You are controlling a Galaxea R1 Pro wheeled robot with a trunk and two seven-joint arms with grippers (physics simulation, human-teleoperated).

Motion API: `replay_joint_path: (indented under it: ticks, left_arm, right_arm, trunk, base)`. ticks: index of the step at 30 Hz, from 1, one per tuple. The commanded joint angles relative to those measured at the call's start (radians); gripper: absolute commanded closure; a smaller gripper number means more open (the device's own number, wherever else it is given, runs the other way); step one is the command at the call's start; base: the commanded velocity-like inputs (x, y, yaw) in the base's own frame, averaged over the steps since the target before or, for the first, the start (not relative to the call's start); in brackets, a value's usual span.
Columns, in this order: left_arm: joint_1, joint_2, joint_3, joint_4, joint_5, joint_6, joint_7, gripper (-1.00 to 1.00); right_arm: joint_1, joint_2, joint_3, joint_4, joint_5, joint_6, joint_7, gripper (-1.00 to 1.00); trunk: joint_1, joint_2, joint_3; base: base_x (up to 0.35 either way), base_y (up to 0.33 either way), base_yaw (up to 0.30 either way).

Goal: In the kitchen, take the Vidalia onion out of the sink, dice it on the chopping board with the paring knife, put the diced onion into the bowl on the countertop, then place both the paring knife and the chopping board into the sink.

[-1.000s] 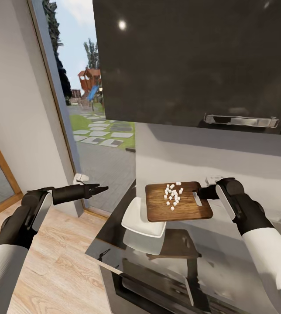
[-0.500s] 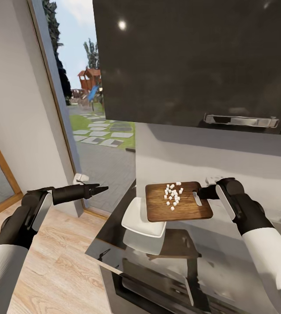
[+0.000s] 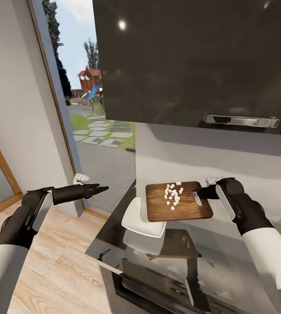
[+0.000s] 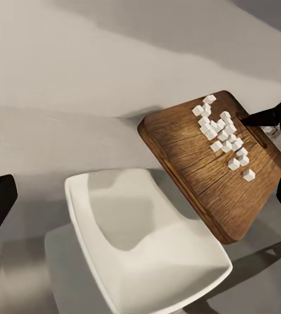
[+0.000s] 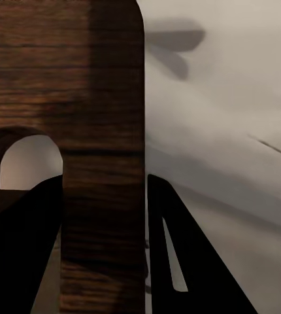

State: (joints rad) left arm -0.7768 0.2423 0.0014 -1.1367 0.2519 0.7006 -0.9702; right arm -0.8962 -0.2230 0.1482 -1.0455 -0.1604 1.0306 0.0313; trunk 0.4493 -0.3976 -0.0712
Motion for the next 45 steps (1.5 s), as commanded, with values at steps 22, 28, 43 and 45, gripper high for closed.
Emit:
replay_joint_path:
  ticks: [22, 28, 43, 45]
  left_arm:
    - [-0.001, -0.001, 0.000, 0.000, 0.004, 0.007, -0.001, -1.00]
    - [-0.001, -0.001, 0.000, 0.000, 0.004, 0.007, -0.001, -1.00]
    - [-0.001, -0.001, 0.000, 0.000, 0.004, 0.007, -0.001, -1.00]
    - [-0.001, -0.001, 0.000, 0.000, 0.004, 0.007, -0.001, -1.00]
  right_arm:
    - [-0.001, -0.001, 0.004, -0.025, 0.001, 0.003, 0.001, 1.00]
    - [-0.001, -0.001, 0.003, -0.033, 0.001, 0.003, 0.001, 1.00]
    - [-0.001, -0.001, 0.003, -0.034, 0.001, 0.005, 0.001, 1.00]
    - [-0.001, -0.001, 0.003, -0.034, 0.001, 0.005, 0.001, 1.00]
  trunk:
    - [0.001, -0.002, -0.002]
    - [0.001, -0.002, -0.002]
    - [0.001, -0.002, -0.002]
    - [0.001, -0.002, -0.002]
  base:
    - [0.000, 0.000, 0.000]
    - [0.000, 0.000, 0.000]
    - [0.000, 0.000, 0.000]
    - [0.000, 0.000, 0.000]
